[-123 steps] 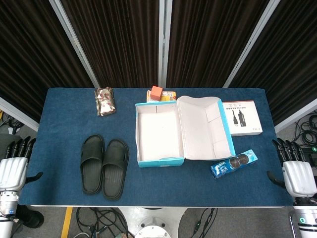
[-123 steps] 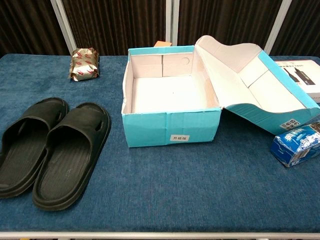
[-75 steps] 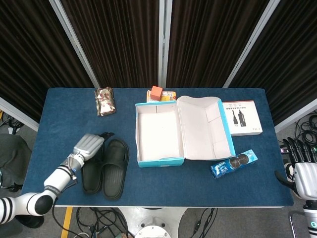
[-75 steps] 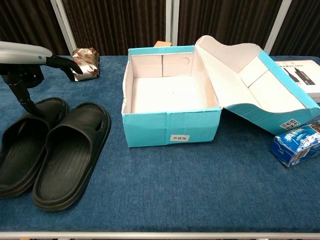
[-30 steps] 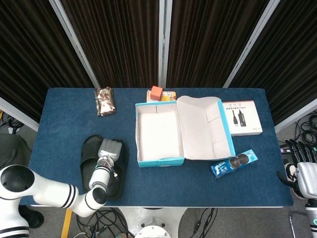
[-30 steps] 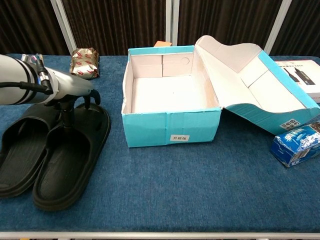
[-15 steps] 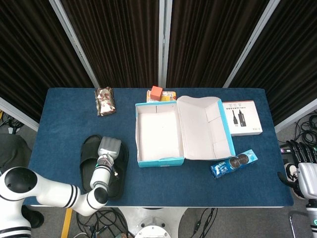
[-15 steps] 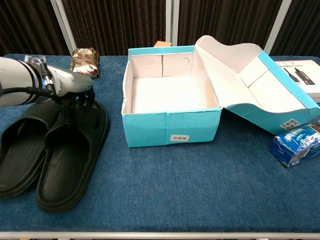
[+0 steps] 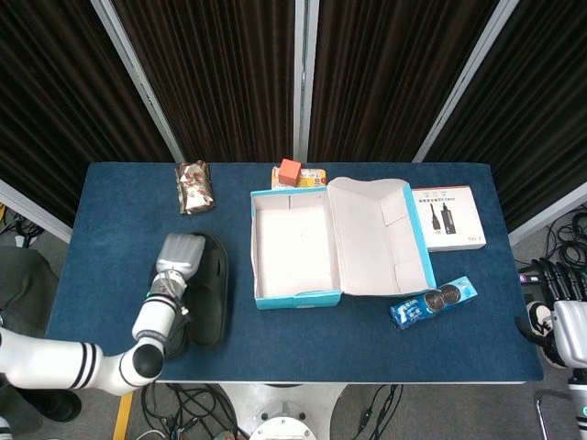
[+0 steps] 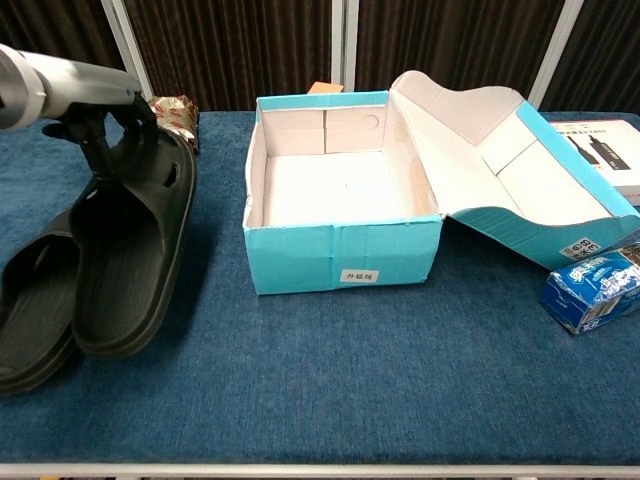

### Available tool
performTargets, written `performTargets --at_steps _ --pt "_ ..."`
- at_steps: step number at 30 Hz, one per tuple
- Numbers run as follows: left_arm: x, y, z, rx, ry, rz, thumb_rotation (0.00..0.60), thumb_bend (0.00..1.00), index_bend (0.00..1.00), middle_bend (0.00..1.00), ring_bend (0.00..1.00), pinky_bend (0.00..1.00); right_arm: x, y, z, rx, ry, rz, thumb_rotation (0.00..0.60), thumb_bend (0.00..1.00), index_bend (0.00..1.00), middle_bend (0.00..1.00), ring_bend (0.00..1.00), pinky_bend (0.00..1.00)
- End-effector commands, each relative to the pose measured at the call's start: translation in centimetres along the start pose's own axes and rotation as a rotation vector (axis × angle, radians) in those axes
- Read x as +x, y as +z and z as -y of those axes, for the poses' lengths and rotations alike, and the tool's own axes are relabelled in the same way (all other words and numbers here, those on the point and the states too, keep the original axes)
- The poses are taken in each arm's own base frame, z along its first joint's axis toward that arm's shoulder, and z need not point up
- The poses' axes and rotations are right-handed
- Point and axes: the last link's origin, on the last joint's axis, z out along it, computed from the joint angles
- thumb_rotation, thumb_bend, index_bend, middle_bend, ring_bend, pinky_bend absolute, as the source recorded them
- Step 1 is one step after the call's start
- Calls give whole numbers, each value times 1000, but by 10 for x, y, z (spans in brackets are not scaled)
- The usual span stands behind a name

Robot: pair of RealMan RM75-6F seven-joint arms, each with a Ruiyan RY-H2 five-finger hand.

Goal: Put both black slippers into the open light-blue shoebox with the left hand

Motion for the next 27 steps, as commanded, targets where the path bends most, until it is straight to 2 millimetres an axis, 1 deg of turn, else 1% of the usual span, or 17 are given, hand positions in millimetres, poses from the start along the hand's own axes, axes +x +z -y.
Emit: performTargets --at_steps 1,5,7,12,17,23,27 --pt "11 -6 17 0 -66 -37 600 0 540 591 871 877 0 0 0 2 0 -2 600 142 0 69 0 17" --pt "28 -9 34 -22 -193 -92 600 0 541 591 868 877 1 1 1 6 -3 -4 600 143 0 69 0 16" --pt "38 -10 39 -48 -268 -115 600 0 543 591 862 877 3 2 1 6 -6 -10 600 142 0 69 0 16" --pt "67 0 45 -147 -491 -188 600 0 572 608 842 877 13 5 2 15 -29 -30 600 143 0 69 0 16" --pt "81 19 31 -264 -670 -190 600 0 582 608 792 877 29 12 8 42 -55 -62 600 142 0 70 0 17" --pt "83 44 7 -368 -766 -166 600 0 572 593 695 875 43 17 14 58 -67 -78 600 142 0 73 0 16" --pt "83 52 -10 -424 -843 -141 600 0 569 581 652 860 46 18 18 64 -72 -78 600 142 0 74 0 16"
